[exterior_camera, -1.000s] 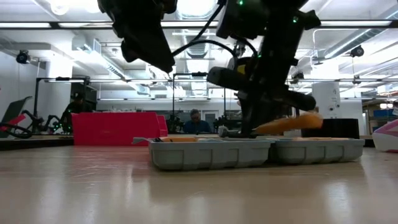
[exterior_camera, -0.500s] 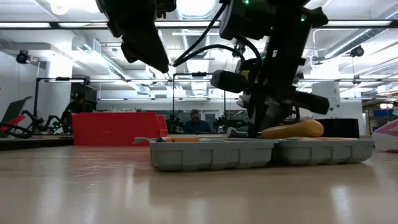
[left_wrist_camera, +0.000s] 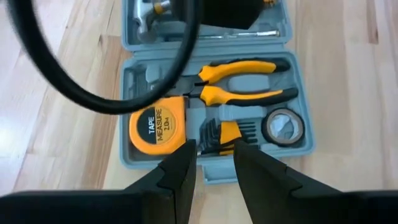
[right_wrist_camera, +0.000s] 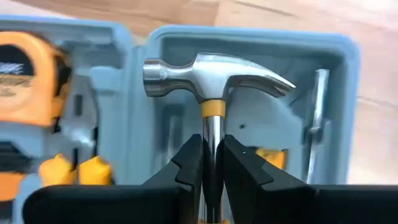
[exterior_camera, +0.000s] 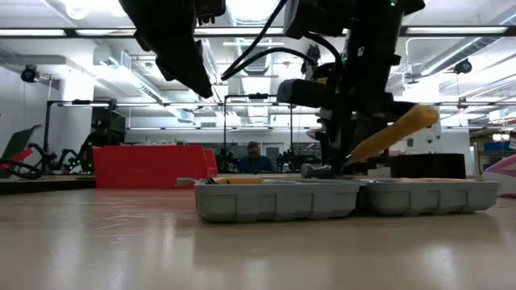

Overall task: Prefit tool cases
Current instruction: Put the hammer into the gray toolbox

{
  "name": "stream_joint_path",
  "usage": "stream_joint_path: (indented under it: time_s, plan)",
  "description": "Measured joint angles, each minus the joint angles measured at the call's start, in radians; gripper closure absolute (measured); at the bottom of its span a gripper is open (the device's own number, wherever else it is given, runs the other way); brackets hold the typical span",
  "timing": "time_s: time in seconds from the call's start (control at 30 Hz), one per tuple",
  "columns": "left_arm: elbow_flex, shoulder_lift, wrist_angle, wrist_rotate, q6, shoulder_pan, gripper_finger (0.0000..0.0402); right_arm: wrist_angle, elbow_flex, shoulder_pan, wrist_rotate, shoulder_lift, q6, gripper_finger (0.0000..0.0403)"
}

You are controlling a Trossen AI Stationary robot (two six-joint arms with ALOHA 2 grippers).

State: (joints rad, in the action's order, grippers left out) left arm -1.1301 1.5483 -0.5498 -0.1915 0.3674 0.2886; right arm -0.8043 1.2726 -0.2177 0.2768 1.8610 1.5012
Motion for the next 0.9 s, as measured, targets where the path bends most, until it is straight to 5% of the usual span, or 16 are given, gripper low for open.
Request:
stream_joint_path:
  time_s: [0.9]
  plan:
    - [0.000, -0.045, -0.007, 0.020, 0.000, 0.000, 0.0287, -0.009, -0.014, 0.009, 0.043, 0.002, 0.062, 0.0364]
